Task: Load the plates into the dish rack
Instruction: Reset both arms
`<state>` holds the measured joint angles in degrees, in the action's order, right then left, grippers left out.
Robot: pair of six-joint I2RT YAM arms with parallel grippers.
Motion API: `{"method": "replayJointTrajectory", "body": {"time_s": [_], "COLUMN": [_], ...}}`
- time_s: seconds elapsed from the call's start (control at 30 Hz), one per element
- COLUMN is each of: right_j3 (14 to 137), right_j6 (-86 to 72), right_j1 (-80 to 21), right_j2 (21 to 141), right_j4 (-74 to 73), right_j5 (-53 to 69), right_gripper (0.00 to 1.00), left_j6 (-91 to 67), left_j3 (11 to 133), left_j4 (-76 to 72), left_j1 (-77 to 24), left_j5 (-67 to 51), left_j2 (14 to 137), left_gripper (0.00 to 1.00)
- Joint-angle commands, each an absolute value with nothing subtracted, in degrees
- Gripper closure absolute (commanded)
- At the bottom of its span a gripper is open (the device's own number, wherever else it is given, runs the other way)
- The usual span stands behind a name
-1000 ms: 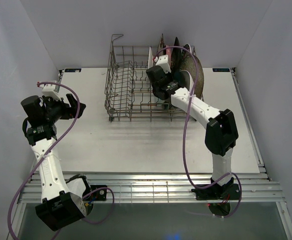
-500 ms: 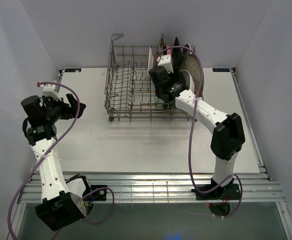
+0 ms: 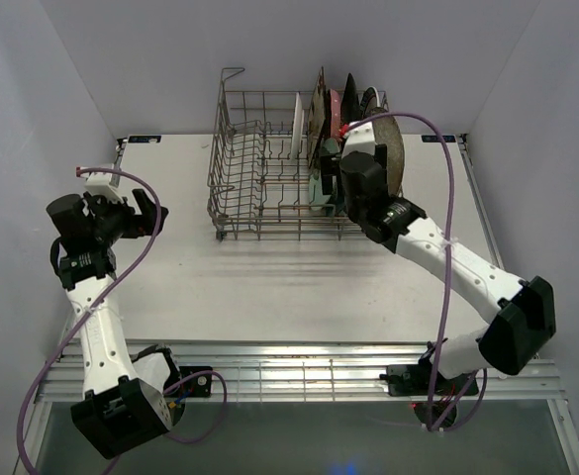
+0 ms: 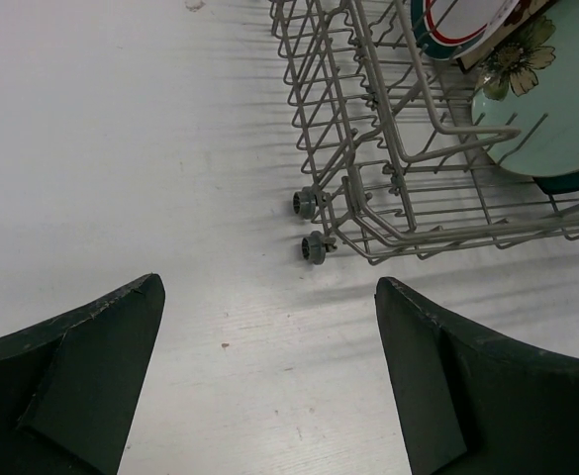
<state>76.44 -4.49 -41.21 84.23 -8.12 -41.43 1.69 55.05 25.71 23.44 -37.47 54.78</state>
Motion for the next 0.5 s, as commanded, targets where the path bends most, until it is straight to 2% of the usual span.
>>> {"method": "replayJointTrajectory", "body": {"time_s": [0.0, 0.2, 0.47], "right_j3": [69.9, 56.1, 45.6], "right_j6": [-3.0, -2.2, -5.3], "right_j1": [-41.0, -41.0, -41.0], "right_j2": [76.3, 61.1, 46.3], "right_j4": [1.4, 9.9, 7.9], "right_j5": [-37.8, -29.6, -31.7], "right_gripper": [0.10, 0.10, 0.10], "left_j6": [2.0, 1.1, 0.9], "left_j3": [52.7, 50.1, 45.5], "left_j4": [21.1, 17.1, 12.9], "left_j1": [23.4, 23.5, 23.4], "left_j5": [-35.2, -34.5, -35.5], "left_j2": [53.0, 50.2, 46.3], "left_gripper": [0.02, 0.02, 0.02]}}
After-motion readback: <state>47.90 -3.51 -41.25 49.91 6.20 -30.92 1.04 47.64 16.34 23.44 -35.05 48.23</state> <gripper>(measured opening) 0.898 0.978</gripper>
